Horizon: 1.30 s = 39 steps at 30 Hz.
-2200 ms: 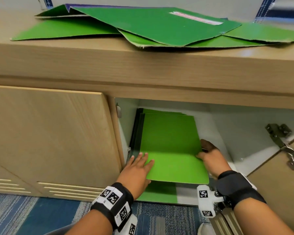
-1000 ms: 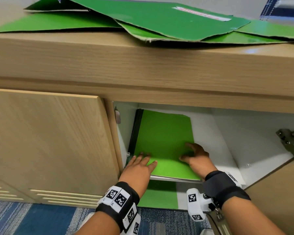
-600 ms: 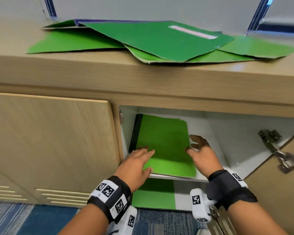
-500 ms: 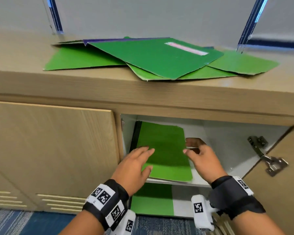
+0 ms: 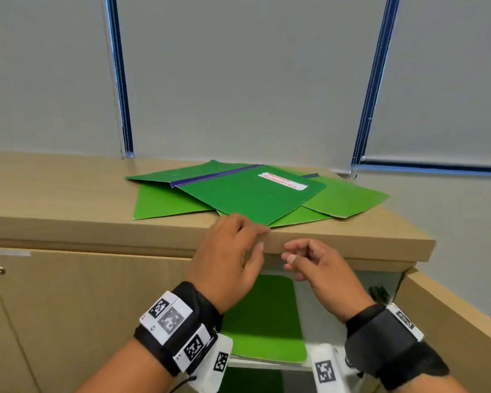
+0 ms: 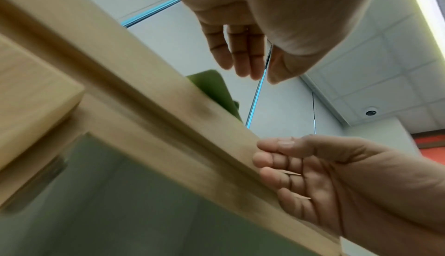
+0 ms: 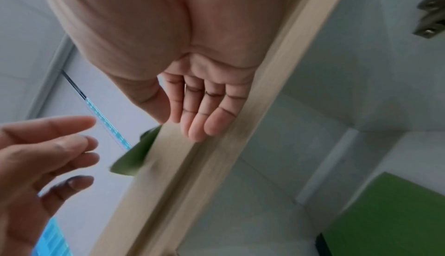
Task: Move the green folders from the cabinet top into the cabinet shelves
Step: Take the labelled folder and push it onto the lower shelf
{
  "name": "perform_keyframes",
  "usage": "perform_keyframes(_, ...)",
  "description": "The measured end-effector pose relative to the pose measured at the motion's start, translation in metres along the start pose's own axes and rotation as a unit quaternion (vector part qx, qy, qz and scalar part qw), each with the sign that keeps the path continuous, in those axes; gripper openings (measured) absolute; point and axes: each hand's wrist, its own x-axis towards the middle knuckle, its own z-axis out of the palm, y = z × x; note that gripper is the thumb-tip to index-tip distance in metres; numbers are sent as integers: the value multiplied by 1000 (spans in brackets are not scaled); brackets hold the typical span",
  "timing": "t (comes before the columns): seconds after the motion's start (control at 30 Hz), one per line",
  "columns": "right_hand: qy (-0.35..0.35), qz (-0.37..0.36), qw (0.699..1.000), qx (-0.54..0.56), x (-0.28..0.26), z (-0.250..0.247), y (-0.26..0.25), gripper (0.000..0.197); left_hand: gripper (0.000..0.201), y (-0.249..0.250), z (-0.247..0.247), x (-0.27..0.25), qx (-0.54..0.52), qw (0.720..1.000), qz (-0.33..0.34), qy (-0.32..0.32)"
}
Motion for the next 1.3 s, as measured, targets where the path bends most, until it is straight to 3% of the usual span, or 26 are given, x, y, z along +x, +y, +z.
perform_keyframes(0.07, 0, 7, 1000, 19, 5, -2, -15, 14, 39, -7, -3, 17, 61, 997, -32, -45)
perform_keyframes(0.17, 2, 42, 997, 62, 14, -3, -31, 15, 59, -19, 2, 35, 147, 963, -91, -208)
perform_keyframes(0.27, -8, 105, 988, 114, 23, -1, -38, 14, 48, -23, 6, 42, 171, 939, -95, -282)
perform_keyframes(0.37, -14, 155, 975, 156, 27, 2, -43, 28, 35, -21, 2, 39, 171, 957, -69, -224)
perform_keyframes(0.5, 2, 187, 965, 183, 31, 4, -51, 48, 31, -9, -11, 30, 61, 984, -73, -150)
perform_keyframes(0.67, 36, 208, 949, 236, 37, 5, -59, 41, 32, -1, -18, 27, 6, 982, -109, -154)
perform_keyframes(0.77, 24, 247, 949, 195, 37, 4, -63, 50, 32, -4, -22, 30, 9, 986, -111, -126)
perform_keyframes(0.9, 9, 251, 959, 130, 38, -5, -75, 54, 34, 3, -28, 20, 16, 995, -40, -94)
perform_keyframes(1.0, 43, 213, 960, 176, 42, -7, -83, 32, 37, 11, -29, 7, 20, 994, 10, -103)
perform_keyframes(1.07, 75, 170, 954, 236, 43, -8, -87, 22, 49, 14, -32, 6, -14, 992, -27, -124)
perform_keyframes(1.13, 92, 132, 947, 277, 44, -10, -89, 33, 64, 9, -36, 12, -48, 985, -86, -143)
perform_keyframes(1.3, 63, 53, 941, 329, 30, -31, -99, 44, 65, -14, -68, 49, -94, 966, -231, -61)
